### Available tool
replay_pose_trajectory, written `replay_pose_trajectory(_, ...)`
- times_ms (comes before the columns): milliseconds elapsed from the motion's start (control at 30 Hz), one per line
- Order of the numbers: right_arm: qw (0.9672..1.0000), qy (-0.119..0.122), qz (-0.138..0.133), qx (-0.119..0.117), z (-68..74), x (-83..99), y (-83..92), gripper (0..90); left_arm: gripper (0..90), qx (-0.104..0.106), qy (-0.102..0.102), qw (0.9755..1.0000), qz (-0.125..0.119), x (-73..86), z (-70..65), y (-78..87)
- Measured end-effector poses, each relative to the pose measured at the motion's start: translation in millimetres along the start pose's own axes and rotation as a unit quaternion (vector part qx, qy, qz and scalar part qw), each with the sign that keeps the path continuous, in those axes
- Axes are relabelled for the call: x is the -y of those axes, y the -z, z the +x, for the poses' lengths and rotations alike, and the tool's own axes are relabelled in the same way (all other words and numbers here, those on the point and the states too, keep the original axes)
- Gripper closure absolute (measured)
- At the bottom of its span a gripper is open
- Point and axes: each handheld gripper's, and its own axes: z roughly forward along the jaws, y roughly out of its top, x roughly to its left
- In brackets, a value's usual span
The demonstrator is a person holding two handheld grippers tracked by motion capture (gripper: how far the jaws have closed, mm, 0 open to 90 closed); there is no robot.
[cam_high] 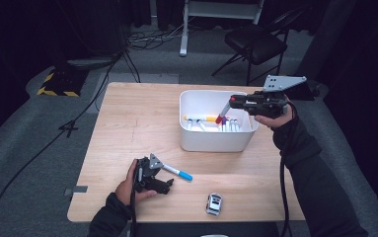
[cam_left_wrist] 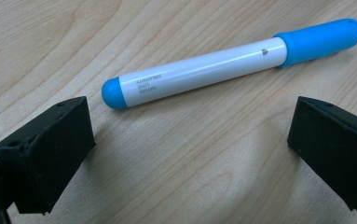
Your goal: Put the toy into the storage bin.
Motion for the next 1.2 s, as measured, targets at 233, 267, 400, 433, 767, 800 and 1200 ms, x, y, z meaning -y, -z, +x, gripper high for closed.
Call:
replay_pose_trajectory(233, 0.9995, -0.017, 0.022, 0.018, -15.3, 10.6, -12.4, 76.8, 0.5, 0.0, 0.001, 1.0, 0.0, 0.0, -0.1, 0.0)
replay_pose_trajectory(267, 0.9993, -0.021, 0.025, 0.019, -17.0, 12.5, -14.5, 76.8, 0.5, 0.0, 0.001, 1.0, 0.0, 0.0, -0.1, -0.1)
replay_pose_trajectory(400, 0.9985, -0.027, 0.041, 0.024, -22.8, 21.6, -23.0, 76.7, 0.5, 0.0, 0.0, 1.0, 0.0, 0.0, -0.1, -0.1)
replay_pose_trajectory(433, 0.9983, -0.028, 0.045, 0.024, -23.6, 23.4, -24.3, 76.8, 0.5, 0.0, 0.001, 1.0, 0.0, 0.0, -0.1, -0.1)
replay_pose_trajectory(767, 0.9946, -0.039, 0.09, 0.034, -37.8, 49.5, -36.1, 76.7, 0.5, 0.0, 0.001, 1.0, 0.0, 0.0, -0.1, -0.1)
replay_pose_trajectory(800, 0.9941, -0.039, 0.095, 0.035, -38.9, 51.7, -35.9, 76.7, 0.5, 0.0, 0.001, 1.0, 0.0, 0.0, -0.1, 0.0)
replay_pose_trajectory(1200, 0.9846, -0.036, 0.166, 0.042, -49.6, 73.9, -32.5, 76.7, 0.5, 0.0, 0.0, 1.0, 0.0, 0.0, 0.0, 0.0)
